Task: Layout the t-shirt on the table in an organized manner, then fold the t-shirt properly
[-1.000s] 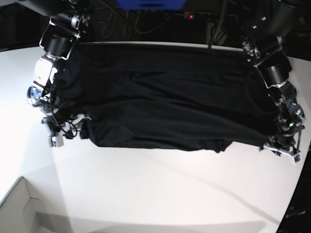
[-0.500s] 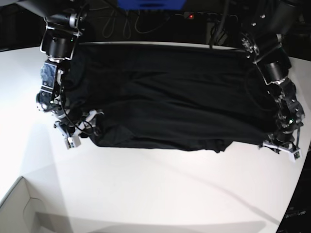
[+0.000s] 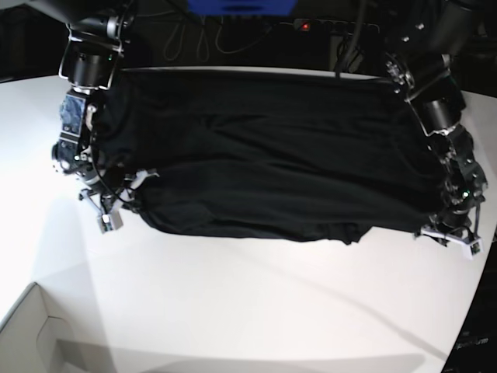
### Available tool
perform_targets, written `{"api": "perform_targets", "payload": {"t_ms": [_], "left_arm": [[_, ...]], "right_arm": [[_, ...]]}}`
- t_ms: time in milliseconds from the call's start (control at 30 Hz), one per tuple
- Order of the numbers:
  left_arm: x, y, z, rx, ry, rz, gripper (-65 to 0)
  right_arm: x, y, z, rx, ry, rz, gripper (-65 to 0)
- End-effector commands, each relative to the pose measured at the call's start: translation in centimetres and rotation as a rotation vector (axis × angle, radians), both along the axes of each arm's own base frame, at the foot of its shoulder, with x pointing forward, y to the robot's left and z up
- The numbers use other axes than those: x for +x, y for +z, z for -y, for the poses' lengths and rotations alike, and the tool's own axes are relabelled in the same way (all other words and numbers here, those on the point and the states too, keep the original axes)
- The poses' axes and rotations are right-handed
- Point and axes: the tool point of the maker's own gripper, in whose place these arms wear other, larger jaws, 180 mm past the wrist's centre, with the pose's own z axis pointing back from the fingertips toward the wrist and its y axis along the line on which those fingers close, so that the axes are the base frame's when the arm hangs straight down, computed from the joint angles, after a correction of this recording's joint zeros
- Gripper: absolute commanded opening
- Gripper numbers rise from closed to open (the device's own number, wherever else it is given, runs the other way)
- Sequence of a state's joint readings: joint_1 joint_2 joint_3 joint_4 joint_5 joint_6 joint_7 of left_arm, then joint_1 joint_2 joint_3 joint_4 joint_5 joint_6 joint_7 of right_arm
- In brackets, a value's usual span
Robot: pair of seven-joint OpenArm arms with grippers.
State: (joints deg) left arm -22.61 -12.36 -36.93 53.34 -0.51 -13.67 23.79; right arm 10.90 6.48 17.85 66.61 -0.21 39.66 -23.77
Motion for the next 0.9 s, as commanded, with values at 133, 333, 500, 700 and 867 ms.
{"api": "perform_targets", "payload": {"t_ms": [133,333,500,700,867], "left_arm": [[0.6,4.7,-1.3,0.07,0.004,0.083,-64.8],[-1.0,5.5,-1.4,0.092,-0.002,0.038,-64.8],[-3.5,6.6,-0.9,0.07,-0.016,0.106,-64.8],[-5.5,5.9,-0.4,0.068,-0.031,0.098,-64.8],[-5.4,5.8,-0.1,0.065,-0.036,0.099,-64.8]], "right_arm": [[0.7,5.1,0.1,-0.034,0.009,0.165,-65.0],[-0.9,7.1,-0.8,-0.059,0.02,0.227,-65.0],[-3.6,8.5,-1.2,-0.096,0.035,0.26,-65.0],[-4.8,8.7,-1.6,-0.048,0.021,0.268,-65.0],[-2.9,8.1,-1.6,-0.019,0.013,0.254,-59.0]]}}
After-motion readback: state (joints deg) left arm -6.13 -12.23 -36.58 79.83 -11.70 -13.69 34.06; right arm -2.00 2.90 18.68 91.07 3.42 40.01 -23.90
